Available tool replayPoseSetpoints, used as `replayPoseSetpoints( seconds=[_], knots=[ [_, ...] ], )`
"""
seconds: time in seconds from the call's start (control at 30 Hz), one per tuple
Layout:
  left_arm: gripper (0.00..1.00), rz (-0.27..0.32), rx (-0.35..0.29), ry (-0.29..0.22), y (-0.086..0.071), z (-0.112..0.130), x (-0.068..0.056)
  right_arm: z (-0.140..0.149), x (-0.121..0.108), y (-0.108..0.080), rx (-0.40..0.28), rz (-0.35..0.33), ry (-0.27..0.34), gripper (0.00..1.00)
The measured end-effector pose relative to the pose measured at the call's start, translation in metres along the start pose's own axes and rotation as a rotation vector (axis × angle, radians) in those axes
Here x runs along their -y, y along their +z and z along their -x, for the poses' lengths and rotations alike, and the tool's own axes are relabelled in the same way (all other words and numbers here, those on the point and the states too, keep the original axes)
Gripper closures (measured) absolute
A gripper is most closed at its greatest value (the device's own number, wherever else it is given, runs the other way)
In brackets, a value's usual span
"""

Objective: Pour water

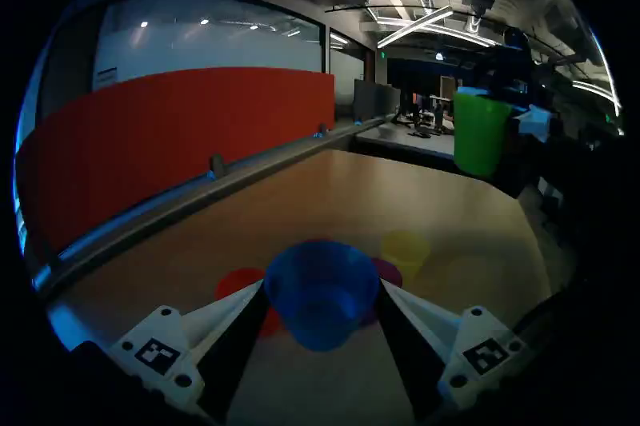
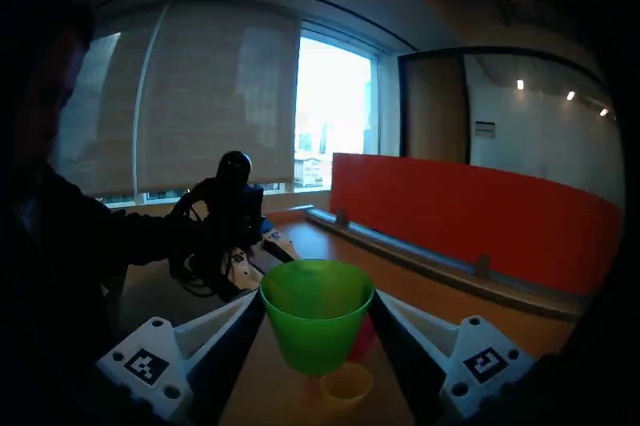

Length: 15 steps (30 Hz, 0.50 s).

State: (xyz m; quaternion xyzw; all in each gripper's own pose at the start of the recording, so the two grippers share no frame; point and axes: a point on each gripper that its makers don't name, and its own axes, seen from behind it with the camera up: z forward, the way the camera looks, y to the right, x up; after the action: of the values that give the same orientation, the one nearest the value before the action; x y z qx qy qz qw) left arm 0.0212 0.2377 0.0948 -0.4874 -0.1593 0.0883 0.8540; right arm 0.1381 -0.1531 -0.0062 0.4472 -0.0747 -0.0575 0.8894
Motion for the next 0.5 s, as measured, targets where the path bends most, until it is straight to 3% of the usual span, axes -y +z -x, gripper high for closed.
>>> replayPoseSetpoints(
  seconds=[0.5],
  knots=[
    [0.13, -0.029, -0.17, 0.009, -0.041, -0.058, -0.01, -0.003, 0.008, 0.0, -0.001, -0.006, -0.004, 0.07]
  ],
)
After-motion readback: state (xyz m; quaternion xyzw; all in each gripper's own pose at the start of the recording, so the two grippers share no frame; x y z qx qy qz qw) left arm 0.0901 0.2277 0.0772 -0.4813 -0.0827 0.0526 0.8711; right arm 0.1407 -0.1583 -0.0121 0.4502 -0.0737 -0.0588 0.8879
